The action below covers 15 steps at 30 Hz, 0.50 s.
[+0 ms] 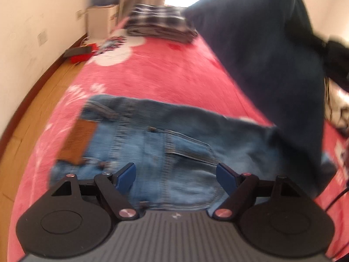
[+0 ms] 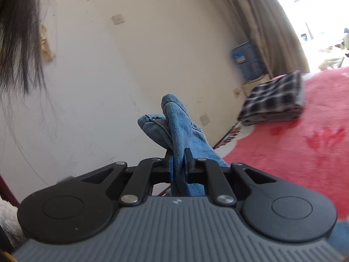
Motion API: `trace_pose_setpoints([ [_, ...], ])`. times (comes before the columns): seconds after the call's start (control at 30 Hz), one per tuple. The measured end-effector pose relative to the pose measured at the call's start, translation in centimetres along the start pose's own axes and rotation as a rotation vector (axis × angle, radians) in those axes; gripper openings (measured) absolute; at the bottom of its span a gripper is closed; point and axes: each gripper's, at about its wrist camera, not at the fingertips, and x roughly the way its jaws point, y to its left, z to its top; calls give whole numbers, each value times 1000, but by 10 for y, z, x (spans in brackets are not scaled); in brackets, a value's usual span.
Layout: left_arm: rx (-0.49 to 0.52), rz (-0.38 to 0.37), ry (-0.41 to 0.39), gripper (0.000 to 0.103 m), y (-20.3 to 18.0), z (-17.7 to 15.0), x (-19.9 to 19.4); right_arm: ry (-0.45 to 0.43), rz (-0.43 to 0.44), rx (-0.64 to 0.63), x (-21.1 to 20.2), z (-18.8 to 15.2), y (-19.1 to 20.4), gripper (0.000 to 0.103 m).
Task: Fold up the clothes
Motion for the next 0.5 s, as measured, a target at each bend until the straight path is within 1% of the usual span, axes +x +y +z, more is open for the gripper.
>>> trace_pose_setpoints([
  [0.07,-43,16,-6,82,19,-1,-12,17,22,-34,19,-5,10,7],
  [0.17,-105,30,-13,82,46,-3,-31,51,27,-101,47,-19,25,7],
  [0.33,-163,100,-40,82,81,-10,-57,147,-13,-301,91,-61,56,8],
  [0.43,-211,107,-48,82,97,-13,-62,208,-44,-403,110,-87,70,8],
  [0.5,-221,108,-54,82,103,-15,-63,219,-48,-449,114,-94,77,8],
])
